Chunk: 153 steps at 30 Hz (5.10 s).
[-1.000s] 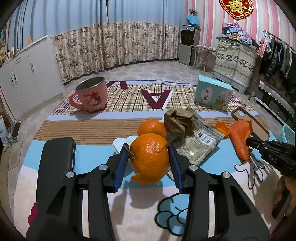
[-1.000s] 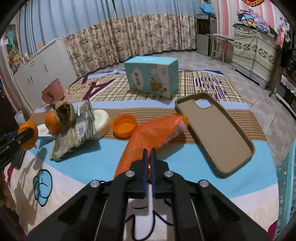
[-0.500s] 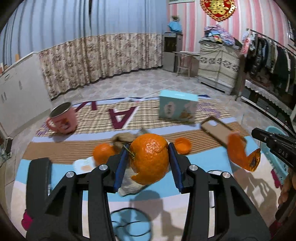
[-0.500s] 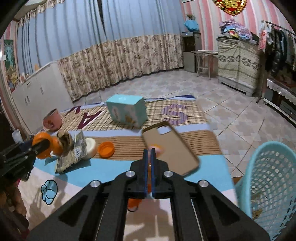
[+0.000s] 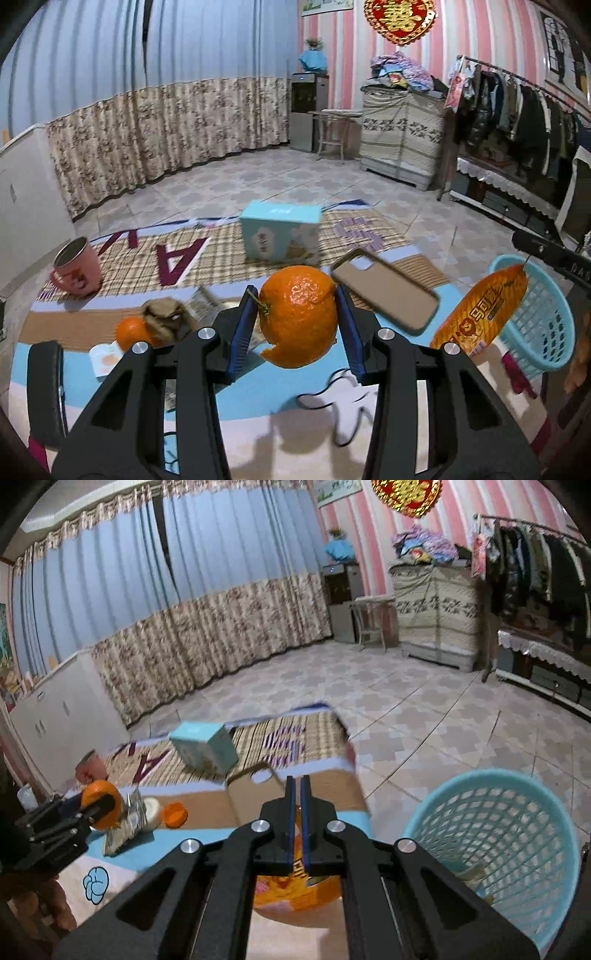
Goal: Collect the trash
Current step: 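Carry the orange and orange bag over the blue basket and release both, then move both tools back over the bed toward the orange peel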
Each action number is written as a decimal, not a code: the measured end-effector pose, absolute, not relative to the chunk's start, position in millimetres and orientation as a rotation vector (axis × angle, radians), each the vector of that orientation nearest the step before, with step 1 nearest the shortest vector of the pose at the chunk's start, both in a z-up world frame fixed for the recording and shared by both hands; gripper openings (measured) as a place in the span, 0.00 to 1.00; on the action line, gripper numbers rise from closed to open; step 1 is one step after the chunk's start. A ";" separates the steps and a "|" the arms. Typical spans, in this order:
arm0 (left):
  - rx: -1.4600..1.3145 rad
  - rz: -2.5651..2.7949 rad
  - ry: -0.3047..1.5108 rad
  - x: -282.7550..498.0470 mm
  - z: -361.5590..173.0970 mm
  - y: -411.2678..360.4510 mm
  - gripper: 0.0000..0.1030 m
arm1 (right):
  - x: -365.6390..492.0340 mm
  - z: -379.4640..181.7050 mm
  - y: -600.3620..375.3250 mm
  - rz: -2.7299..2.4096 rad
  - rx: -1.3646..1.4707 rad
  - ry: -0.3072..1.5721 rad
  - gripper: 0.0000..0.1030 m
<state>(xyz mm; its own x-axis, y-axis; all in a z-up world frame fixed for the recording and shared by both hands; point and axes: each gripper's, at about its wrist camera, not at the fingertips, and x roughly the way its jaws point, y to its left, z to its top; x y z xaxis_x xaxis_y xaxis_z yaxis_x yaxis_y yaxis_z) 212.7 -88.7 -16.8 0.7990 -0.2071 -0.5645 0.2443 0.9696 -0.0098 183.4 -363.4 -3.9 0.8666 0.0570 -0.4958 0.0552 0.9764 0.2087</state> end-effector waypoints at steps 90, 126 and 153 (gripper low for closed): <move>0.081 -0.206 0.573 204.0 -20.1 -150.8 0.95 | 164.6 -53.5 -475.8 -0.441 0.183 0.604 0.86; -0.019 0.053 0.801 274.2 -94.0 66.7 0.78 | 258.7 -71.6 -230.1 0.014 0.069 0.694 0.95; -0.025 0.044 0.766 289.6 -93.6 67.9 0.74 | 269.9 -92.1 -223.2 0.027 0.060 0.759 0.95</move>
<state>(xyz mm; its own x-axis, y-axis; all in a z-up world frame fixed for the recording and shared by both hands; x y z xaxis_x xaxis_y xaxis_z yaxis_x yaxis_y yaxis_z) 289.6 67.9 -93.6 0.7202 0.0304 -0.6931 -0.0488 0.9988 -0.0070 269.9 -223.2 -92.1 0.7254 0.0461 -0.6868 -0.0028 0.9979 0.0640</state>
